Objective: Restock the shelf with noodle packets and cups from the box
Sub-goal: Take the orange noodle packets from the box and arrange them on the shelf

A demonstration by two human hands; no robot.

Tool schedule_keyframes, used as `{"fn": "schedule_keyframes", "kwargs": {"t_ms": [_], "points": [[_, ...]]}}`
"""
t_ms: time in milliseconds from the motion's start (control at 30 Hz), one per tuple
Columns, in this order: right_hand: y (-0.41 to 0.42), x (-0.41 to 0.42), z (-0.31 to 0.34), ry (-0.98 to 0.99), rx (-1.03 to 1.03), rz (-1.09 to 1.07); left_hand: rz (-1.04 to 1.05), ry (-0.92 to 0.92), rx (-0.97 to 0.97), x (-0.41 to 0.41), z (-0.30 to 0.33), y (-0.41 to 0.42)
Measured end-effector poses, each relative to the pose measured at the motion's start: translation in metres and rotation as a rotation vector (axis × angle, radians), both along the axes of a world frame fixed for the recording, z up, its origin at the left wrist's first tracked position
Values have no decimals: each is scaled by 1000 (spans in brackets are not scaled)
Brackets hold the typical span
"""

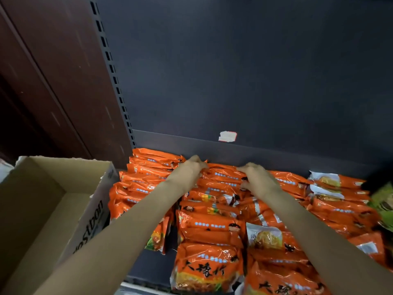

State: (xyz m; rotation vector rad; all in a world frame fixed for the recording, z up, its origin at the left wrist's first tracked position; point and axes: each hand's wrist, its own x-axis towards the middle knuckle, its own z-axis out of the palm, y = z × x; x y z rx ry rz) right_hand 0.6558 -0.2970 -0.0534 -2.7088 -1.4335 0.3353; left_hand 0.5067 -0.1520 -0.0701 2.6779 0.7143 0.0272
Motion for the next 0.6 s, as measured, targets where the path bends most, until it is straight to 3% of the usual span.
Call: {"fn": "schedule_keyframes", "kwargs": {"t_ms": [433,600], "points": [[28,-9,-11,114,153,63,70,-32,97,-7,-4,24],[20,-12,-8,147,157,47,-21,-140,74,-24,4,19]]}}
